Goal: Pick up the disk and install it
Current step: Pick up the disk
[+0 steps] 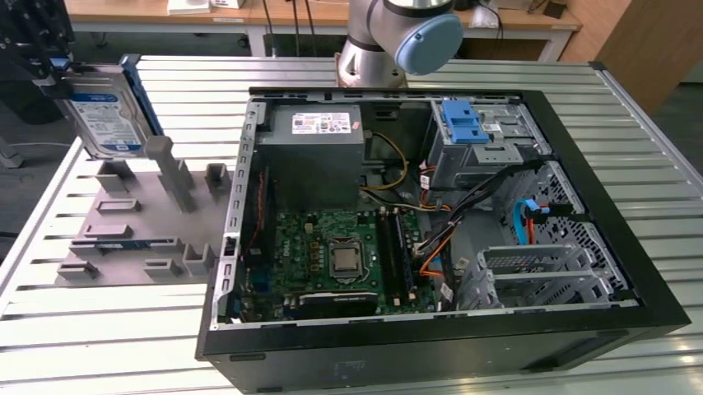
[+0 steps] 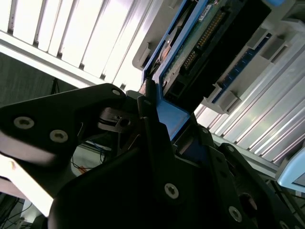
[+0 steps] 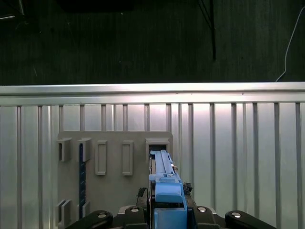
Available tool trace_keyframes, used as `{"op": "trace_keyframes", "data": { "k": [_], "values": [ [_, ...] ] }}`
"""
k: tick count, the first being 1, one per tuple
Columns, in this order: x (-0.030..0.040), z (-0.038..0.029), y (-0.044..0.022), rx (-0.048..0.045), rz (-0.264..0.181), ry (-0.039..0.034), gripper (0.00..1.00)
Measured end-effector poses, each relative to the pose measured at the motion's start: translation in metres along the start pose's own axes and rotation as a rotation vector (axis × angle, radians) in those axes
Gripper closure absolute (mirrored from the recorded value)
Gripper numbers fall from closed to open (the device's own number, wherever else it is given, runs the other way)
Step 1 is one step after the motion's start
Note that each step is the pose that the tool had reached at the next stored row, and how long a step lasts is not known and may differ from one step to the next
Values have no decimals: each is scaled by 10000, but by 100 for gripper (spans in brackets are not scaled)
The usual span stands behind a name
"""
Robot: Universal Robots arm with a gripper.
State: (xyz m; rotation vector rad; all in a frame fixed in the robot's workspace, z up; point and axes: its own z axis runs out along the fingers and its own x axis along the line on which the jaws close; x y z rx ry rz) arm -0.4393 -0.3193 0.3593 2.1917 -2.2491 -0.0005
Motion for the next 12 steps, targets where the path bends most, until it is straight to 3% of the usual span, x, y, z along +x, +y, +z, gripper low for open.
{"op": "trace_keyframes", "data": {
  "k": [12],
  "values": [
    [0, -59, 0, 0, 0, -1, 64]
  ]
}}
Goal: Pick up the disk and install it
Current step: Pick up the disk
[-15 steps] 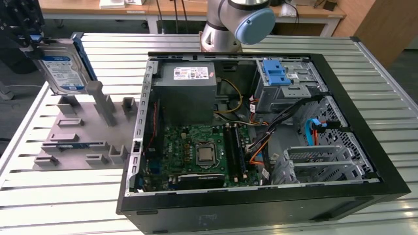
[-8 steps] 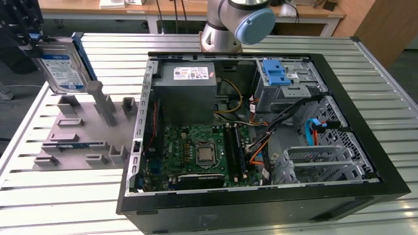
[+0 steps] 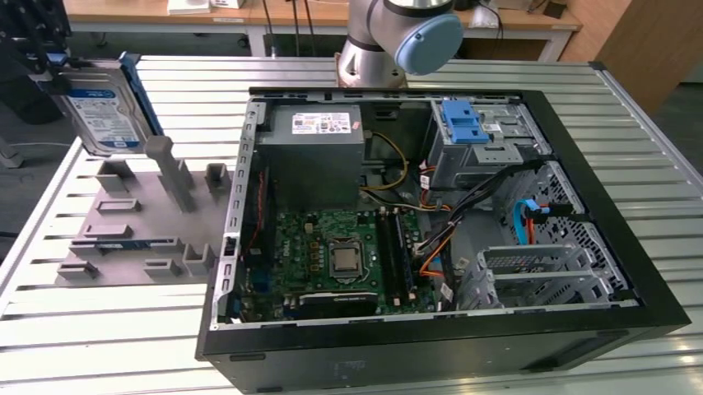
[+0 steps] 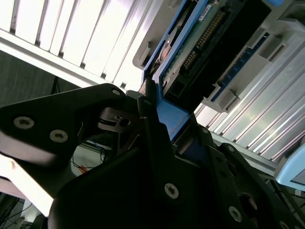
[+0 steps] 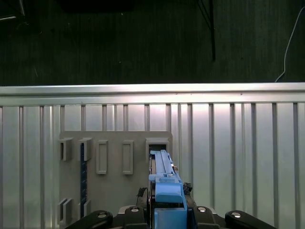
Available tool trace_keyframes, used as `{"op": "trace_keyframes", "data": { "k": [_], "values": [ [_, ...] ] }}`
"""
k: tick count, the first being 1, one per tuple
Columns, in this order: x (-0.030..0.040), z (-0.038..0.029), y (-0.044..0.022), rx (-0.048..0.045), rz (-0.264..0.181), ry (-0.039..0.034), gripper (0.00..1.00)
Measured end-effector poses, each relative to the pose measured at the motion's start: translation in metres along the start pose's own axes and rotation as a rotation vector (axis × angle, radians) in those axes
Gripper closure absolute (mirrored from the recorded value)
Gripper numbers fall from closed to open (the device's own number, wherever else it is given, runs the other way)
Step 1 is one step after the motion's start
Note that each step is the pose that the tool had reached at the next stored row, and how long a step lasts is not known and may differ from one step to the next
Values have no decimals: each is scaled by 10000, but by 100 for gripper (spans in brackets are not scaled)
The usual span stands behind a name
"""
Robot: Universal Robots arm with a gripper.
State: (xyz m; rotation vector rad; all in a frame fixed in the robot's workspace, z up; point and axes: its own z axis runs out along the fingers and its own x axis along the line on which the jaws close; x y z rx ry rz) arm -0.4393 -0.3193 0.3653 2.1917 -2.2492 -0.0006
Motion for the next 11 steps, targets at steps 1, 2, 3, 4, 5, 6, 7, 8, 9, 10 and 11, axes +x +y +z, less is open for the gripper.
{"op": "trace_keyframes", "data": {
  "k": [1, 2, 3, 4, 5, 6, 7, 8, 9, 10, 11],
  "values": [
    [0, -3, 0, 0, 0, 0, 64],
    [0, -7, 0, 0, 0, 0, 64],
    [0, -12, 0, -1, 0, 0, 64],
    [0, -17, 0, 0, 0, 0, 64],
    [0, -22, 0, 0, 0, 0, 64],
    [0, -27, 0, 1, 0, 0, 64],
    [0, -33, 0, 0, 0, 0, 64],
    [0, -38, 0, 0, 0, 0, 64],
    [0, -44, 0, -1, 0, 0, 64],
    [0, -69, 0, 12, -1, 0, 64],
    [0, -71, 0, 19, -1, 0, 64]
  ]
}}
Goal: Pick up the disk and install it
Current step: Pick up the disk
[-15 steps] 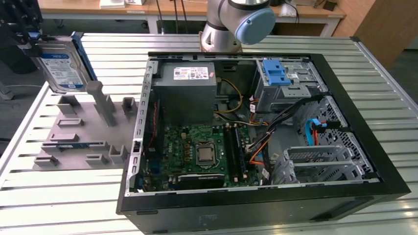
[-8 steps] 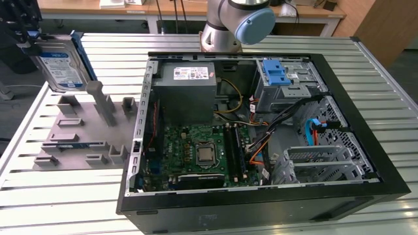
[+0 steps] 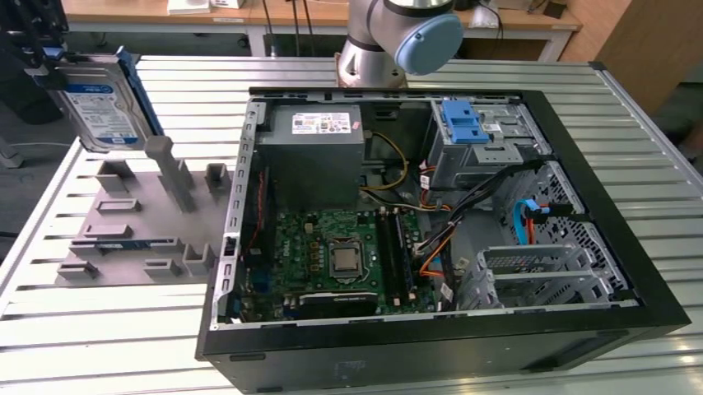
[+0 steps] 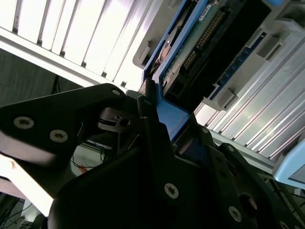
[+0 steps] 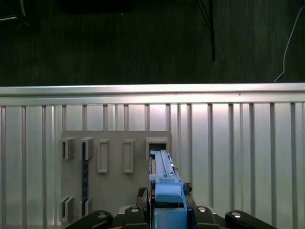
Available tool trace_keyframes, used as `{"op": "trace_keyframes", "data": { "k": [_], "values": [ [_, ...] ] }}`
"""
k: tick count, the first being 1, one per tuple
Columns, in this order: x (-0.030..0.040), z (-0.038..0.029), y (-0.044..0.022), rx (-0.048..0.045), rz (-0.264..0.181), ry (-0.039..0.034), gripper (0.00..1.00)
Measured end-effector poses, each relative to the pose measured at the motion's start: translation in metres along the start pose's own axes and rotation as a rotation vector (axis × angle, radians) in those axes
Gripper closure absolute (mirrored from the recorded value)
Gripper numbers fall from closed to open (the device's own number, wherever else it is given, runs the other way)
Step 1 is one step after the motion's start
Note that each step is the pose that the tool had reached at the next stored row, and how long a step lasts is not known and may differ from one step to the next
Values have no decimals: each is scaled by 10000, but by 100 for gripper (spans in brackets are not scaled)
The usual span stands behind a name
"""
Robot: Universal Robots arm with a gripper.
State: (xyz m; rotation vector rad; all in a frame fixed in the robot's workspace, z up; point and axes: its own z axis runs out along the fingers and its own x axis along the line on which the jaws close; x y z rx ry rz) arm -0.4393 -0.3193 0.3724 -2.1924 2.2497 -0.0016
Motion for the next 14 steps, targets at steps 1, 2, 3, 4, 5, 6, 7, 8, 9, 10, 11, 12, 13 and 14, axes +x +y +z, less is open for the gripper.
{"op": "trace_keyframes", "data": {
  "k": [1, 2, 3, 4, 5, 6, 7, 8, 9, 10, 11, 12, 13, 14],
  "values": [
    [0, -2, 0, 12, 0, 0, 64],
    [0, -4, 0, 28, 0, 0, 64],
    [0, -6, 0, 47, 1, -1, 64],
    [0, -7, 0, 68, 0, -1, 64],
    [0, -10, 0, 85, 0, -2, 64],
    [0, -13, 0, 100, 0, -3, 64],
    [0, -17, 0, 113, 1, -3, 64],
    [0, -22, 1, 123, 1, -4, 64],
    [0, -29, 0, 130, 1, -4, 64],
    [0, -36, 0, 137, 0, -4, 64],
    [0, -43, 0, 145, 1, -4, 64],
    [0, -48, 0, 153, 1, -4, 64],
    [0, -55, 0, 160, 0, -4, 64],
    [0, -62, 0, 167, 0, -4, 64]
  ]
}}
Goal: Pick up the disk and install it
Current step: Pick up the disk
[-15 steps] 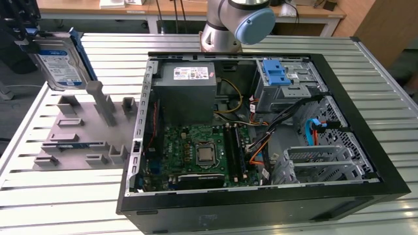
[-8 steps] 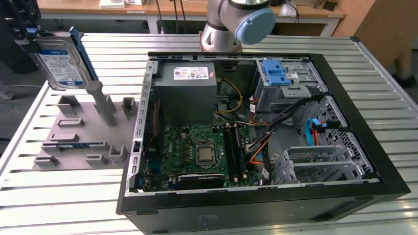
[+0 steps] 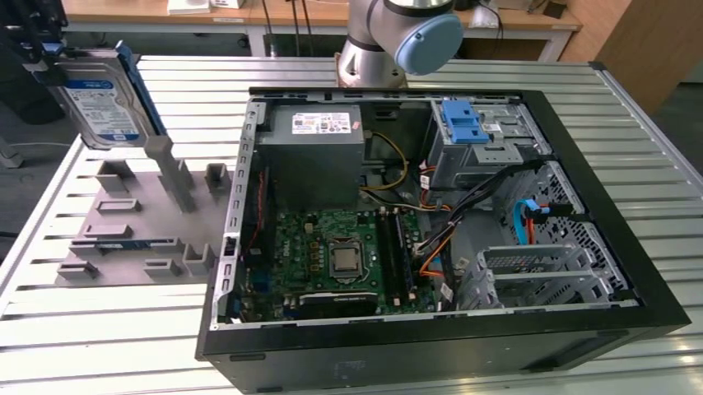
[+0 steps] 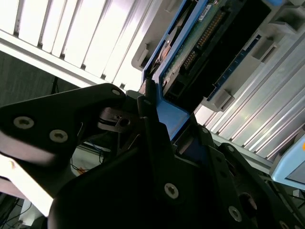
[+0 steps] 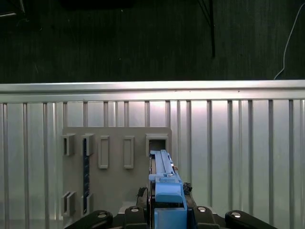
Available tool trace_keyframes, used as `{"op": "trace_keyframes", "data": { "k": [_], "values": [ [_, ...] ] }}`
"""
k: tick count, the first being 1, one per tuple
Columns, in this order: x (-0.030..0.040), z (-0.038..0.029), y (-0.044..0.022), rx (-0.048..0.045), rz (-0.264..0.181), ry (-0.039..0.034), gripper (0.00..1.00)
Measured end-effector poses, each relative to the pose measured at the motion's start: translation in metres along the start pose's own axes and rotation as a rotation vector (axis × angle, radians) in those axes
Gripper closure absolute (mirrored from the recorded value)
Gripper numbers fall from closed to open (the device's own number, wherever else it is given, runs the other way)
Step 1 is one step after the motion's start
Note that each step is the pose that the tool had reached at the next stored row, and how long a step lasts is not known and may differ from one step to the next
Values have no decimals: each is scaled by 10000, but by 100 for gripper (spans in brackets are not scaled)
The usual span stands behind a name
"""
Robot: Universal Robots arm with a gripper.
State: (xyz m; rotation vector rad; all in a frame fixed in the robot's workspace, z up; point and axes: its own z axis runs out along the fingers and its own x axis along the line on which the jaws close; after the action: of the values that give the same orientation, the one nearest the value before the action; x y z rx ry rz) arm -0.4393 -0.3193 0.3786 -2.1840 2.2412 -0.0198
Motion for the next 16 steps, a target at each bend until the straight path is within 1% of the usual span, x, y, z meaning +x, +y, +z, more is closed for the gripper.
{"op": "trace_keyframes", "data": {
  "k": [16],
  "values": [
    [0, -110, -2, 75, 1, -2, 64]
  ]
}}
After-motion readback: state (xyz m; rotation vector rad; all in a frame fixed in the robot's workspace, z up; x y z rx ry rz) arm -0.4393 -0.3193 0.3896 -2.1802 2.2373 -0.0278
